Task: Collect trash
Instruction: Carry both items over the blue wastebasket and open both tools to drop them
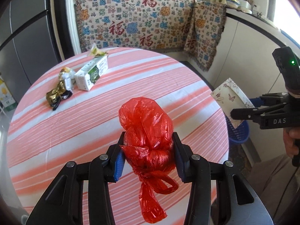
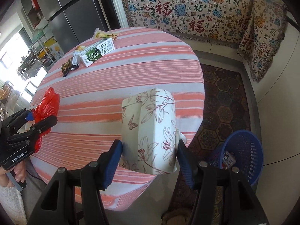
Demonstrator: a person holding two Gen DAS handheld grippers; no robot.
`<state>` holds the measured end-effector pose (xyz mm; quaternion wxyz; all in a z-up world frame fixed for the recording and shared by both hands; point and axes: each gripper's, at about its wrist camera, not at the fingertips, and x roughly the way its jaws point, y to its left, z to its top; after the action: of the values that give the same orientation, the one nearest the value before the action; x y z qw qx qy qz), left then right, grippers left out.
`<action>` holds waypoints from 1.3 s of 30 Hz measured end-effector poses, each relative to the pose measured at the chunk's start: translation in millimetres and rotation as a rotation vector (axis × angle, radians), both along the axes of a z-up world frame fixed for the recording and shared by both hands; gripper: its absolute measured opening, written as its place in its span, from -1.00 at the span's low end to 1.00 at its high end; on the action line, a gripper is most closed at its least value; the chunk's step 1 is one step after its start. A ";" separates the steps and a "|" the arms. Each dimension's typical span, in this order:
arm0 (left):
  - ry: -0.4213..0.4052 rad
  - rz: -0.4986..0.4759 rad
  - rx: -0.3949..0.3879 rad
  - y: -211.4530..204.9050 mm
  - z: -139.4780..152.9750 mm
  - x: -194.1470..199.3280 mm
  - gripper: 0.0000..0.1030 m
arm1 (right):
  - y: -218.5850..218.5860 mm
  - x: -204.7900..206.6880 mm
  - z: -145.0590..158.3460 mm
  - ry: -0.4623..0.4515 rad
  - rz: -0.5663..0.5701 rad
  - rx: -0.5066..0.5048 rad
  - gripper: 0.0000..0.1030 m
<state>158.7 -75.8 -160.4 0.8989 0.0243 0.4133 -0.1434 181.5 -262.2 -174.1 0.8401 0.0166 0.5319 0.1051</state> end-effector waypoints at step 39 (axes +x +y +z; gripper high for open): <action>0.233 -0.428 -0.105 -339.2 -75.2 90.8 -0.10 | -333.2 -21.8 -103.5 0.077 -0.637 -0.026 0.18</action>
<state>249.5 -415.0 -235.6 0.7943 0.0478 0.4916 -0.3538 159.7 -595.4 -277.6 0.8102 0.1757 0.5325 -0.1705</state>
